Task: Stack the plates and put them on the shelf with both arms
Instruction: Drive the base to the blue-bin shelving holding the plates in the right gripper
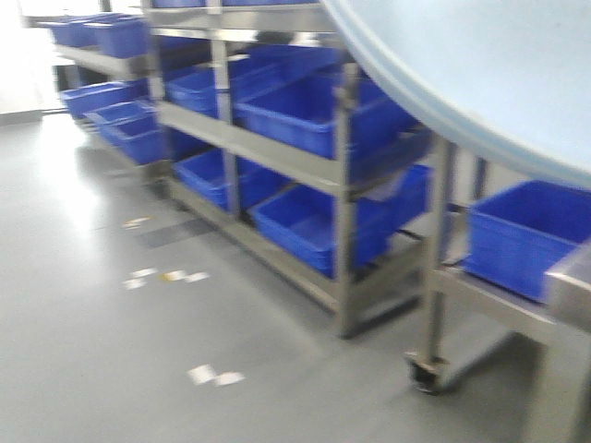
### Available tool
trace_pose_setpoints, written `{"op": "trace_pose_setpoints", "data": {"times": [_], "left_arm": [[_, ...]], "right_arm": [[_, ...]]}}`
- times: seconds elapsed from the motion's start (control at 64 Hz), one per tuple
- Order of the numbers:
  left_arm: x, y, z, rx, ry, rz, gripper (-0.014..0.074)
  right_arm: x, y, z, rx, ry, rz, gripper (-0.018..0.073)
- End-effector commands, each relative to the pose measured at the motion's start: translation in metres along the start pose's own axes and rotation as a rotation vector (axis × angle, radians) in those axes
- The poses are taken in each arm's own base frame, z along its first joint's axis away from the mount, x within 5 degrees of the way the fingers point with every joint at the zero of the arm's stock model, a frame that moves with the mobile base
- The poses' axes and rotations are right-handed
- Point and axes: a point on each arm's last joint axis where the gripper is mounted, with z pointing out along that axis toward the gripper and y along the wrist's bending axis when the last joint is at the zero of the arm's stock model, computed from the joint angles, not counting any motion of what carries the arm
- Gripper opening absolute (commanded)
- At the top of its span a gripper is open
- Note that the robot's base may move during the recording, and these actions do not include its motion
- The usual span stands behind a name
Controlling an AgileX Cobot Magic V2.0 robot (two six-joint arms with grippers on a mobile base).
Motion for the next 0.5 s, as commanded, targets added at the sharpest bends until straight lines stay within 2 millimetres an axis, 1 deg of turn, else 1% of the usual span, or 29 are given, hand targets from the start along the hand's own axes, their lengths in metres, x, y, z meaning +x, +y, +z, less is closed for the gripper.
{"op": "trace_pose_setpoints", "data": {"times": [0.0,0.484], "left_arm": [[-0.0151,-0.0042,-0.0036,0.043,-0.089,0.000,0.0084],[-0.0151,-0.0042,-0.0036,0.043,-0.089,0.000,0.0084]], "right_arm": [[-0.0176,0.0021,-0.0042,-0.001,-0.119,0.019,0.0048],[-0.0169,0.0023,-0.0041,-0.003,-0.112,0.019,0.0048]]}}
